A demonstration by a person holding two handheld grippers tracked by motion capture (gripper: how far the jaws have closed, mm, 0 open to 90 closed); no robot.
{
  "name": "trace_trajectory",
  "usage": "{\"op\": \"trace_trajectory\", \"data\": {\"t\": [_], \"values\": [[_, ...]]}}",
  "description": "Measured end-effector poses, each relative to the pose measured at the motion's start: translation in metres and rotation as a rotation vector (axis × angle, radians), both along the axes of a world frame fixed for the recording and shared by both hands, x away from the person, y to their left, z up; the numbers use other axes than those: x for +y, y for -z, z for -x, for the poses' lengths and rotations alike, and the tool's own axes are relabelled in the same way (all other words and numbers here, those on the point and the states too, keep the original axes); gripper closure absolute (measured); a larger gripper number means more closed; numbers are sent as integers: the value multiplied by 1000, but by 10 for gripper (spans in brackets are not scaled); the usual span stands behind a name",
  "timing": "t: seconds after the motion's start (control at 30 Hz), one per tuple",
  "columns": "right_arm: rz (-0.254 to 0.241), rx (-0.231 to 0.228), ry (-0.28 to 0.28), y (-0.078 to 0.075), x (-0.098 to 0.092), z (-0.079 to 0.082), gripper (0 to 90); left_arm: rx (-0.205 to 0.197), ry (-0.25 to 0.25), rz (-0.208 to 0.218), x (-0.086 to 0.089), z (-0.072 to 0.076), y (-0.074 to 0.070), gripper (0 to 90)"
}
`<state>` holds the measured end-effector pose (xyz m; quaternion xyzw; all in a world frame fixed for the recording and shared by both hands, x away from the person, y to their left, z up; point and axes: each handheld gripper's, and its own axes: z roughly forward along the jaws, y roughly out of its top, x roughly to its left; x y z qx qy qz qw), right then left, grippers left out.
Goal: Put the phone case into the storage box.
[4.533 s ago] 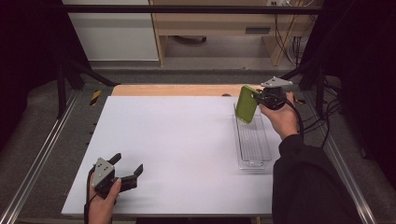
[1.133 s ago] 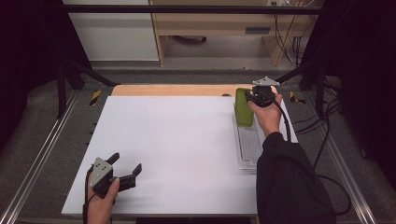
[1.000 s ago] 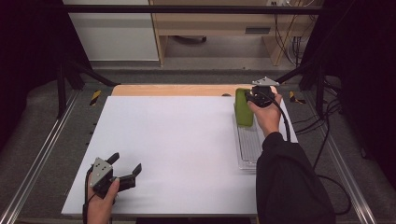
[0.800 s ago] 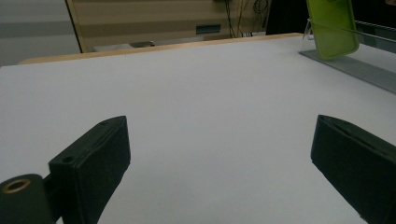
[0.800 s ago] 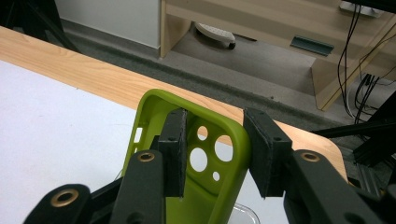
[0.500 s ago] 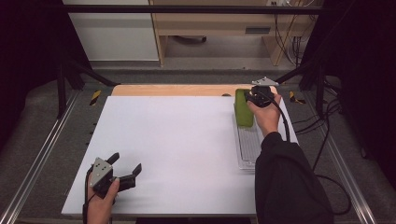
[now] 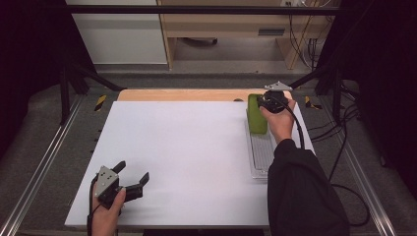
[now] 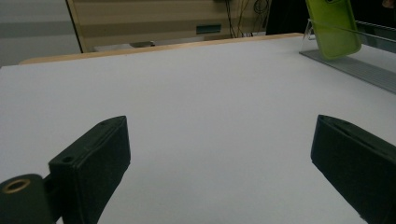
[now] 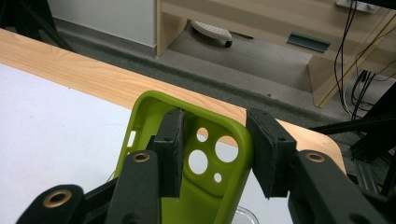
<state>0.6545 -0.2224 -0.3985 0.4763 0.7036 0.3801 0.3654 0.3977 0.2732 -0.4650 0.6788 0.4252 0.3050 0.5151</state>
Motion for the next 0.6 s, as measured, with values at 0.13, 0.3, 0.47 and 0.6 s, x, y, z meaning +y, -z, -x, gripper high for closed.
{"op": "trace_trajectory", "data": {"t": [0.13,0.3,0.47,0.6], "values": [[-1,-4,0,1,-1,-1,577,-1,0,-1,0,0,0,43],[-6,-1,7,3,-3,-4,562,0,-1,-1,1,-1,0,43],[-11,1,13,5,-5,-5,550,2,-3,-1,1,-1,1,43],[-8,3,18,6,-5,-7,540,2,-1,-1,1,-1,1,43]]}}
